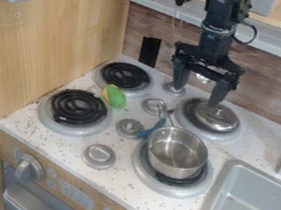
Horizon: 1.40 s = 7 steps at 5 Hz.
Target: Move the corn of the cob and put it in the silver pan
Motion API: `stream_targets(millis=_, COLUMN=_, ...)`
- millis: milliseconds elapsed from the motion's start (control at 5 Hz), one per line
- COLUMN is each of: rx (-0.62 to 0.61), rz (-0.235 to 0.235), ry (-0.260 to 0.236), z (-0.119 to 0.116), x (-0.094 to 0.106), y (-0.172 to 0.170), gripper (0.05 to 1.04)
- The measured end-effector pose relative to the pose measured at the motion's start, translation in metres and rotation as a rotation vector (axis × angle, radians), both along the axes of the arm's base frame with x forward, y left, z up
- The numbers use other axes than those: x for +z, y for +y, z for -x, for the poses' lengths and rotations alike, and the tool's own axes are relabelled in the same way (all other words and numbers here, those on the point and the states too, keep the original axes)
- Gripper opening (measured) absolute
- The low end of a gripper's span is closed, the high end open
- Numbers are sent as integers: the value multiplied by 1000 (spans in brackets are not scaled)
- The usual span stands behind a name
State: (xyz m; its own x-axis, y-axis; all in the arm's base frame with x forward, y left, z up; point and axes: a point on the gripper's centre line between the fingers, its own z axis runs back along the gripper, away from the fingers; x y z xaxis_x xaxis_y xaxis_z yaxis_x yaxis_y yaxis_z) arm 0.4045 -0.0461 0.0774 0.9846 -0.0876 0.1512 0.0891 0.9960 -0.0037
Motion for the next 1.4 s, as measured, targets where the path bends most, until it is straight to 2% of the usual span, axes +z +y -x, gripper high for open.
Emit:
stream_targets(millis=200, rx=1, rz=-4, ry=49, z=5, x=-18, y=0, gripper=999)
stream_targets(millis=400, rx=19, rz=5, ry=48, z=4, x=-19, y=1, gripper=999)
stream_targets(millis=600, rx=106, rz=12, ry=20, z=-5, x=-13, y=25, gripper=999)
stream_targets(millis=800, rx=232, rz=17, ry=-16, z=-14, x=-4, y=60, gripper=999)
stream_targets(millis=1000, rx=414, rz=14, ry=-1, z=-21, x=-22, y=97, gripper=999)
stream_targets(millis=1200, rx=557, rz=1, ry=-24, z=-35, x=-25, y=140, gripper=999)
stream_targets(millis=1400, rx=626, rz=-34, ry=-31, z=-42, x=-38, y=161, gripper=999)
